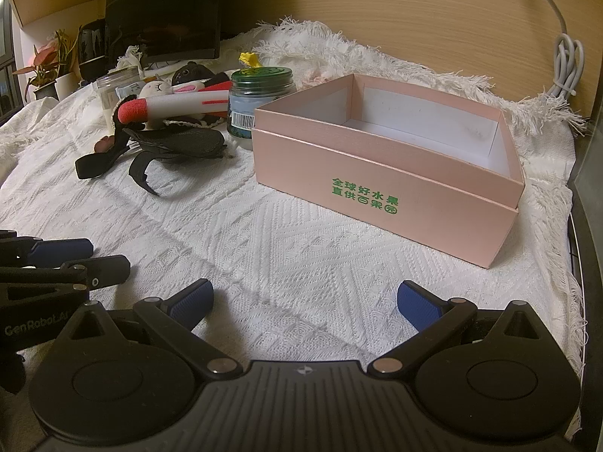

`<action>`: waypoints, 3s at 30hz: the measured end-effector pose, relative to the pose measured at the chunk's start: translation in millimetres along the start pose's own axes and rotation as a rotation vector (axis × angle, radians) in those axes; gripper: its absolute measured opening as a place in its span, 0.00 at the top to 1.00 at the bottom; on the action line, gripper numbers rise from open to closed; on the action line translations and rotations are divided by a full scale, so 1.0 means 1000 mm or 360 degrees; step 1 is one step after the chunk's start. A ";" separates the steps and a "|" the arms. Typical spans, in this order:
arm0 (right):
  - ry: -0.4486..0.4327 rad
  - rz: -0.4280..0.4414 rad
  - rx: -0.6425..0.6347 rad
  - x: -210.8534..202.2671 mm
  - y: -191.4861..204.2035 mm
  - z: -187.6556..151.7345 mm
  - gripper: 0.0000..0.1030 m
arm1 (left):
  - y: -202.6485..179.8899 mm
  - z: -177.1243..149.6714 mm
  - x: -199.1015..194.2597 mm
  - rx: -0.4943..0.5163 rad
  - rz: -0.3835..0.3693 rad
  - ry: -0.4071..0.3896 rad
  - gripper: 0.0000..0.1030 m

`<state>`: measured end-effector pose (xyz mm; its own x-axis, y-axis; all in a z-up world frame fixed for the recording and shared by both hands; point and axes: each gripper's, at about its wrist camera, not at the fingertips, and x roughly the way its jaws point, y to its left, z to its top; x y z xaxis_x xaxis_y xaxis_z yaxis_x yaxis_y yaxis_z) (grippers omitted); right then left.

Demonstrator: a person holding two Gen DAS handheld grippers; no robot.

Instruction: Organize soft objects

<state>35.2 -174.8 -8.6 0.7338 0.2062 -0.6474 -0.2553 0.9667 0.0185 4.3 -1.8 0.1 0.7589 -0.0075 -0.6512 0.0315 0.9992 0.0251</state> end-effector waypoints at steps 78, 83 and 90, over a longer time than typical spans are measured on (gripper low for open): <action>0.0081 0.0066 0.0045 -0.003 -0.008 0.004 0.00 | 0.015 0.012 0.001 -0.0042 -0.0123 0.0135 0.60; 0.0230 0.0008 0.0010 -0.003 -0.002 0.009 0.00 | 0.044 0.034 0.012 -0.0076 -0.0331 0.0310 0.69; 0.0347 -0.0050 0.0063 -0.002 0.003 0.014 0.00 | 0.104 0.068 0.014 -0.0014 -0.0401 0.0163 0.69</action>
<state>42.2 -169.6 3.6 0.5866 0.1425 -0.7973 -0.2066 0.9782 0.0228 61.9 99.5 45.2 0.6579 -0.2522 -0.7096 0.2050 0.9666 -0.1536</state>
